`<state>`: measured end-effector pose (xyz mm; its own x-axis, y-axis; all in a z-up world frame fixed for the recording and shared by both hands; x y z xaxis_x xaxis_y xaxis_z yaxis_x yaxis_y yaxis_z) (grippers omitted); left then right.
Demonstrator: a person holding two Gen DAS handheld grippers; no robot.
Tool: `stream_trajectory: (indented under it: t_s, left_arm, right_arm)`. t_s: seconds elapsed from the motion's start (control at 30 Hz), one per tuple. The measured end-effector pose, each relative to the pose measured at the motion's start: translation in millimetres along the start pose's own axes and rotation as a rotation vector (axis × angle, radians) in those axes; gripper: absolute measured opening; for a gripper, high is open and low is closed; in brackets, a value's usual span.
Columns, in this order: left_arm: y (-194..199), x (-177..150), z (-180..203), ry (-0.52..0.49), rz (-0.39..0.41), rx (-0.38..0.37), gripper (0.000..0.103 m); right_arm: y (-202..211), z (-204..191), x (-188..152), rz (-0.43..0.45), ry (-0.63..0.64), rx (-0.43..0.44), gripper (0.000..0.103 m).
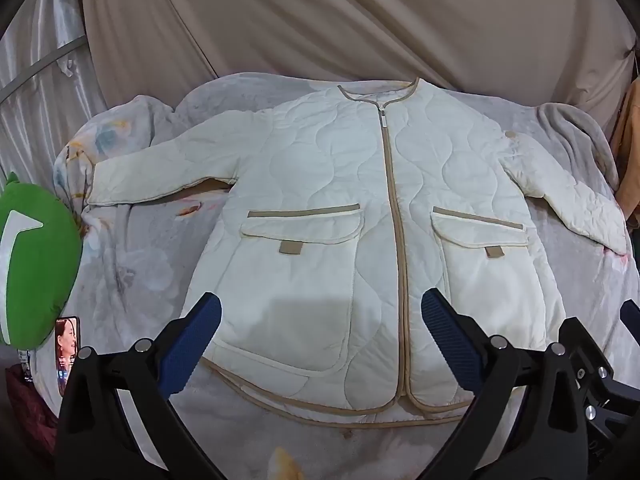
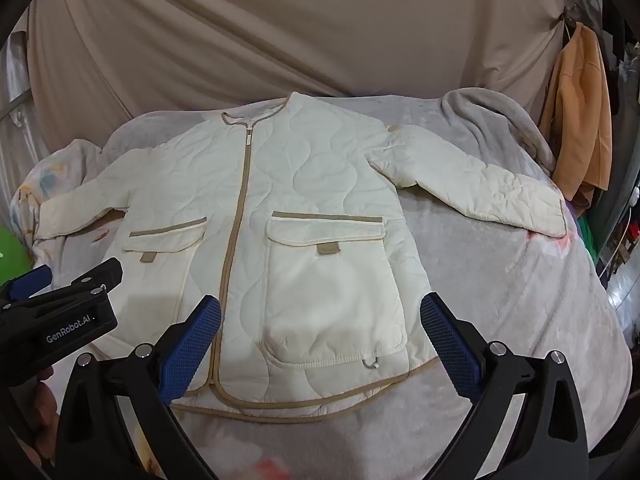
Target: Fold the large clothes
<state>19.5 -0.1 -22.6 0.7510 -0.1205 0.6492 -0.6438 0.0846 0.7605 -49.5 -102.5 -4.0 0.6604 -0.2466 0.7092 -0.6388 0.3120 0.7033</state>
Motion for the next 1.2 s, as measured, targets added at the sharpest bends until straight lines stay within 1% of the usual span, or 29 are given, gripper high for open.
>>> stream_trajectory:
  t_s: [0.5, 0.57, 0.9, 1.2]
  left_arm:
    - [2.2, 1.0, -3.0, -0.001, 0.007, -0.01, 0.098]
    - [2.2, 1.0, 6.4, -0.013, 0.004, -0.005, 0.098]
    - [3.5, -0.4, 13.0, -0.022, 0.003, -0.014, 0.098]
    - [4.3, -0.8, 9.4, -0.02, 0.003, -0.016, 0.098]
  right_arm:
    - [1.8, -0.8, 2.9, 0.005, 0.003, 0.008, 0.098]
    - [1.2, -2.0, 3.0, 0.004, 0.002, 0.008, 0.098]
    - [2.7, -6.6, 5.4, 0.009, 0.003, 0.015, 0.098]
    - [2.6, -6.1, 5.2, 0.008, 0.003, 0.016, 0.098]
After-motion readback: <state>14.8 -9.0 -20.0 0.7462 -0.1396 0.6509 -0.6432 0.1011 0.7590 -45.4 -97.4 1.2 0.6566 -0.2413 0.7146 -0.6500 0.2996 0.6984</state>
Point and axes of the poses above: each gripper's, at about its wrist camera, not at the fingertips, and y roughly against the way its jaws point, z to its right, x to its top, the point moved 3 cm from there along -y, roughly the way its jaws point, and after that the axes turned 5 degrees about -x, right-handed, at the moved point
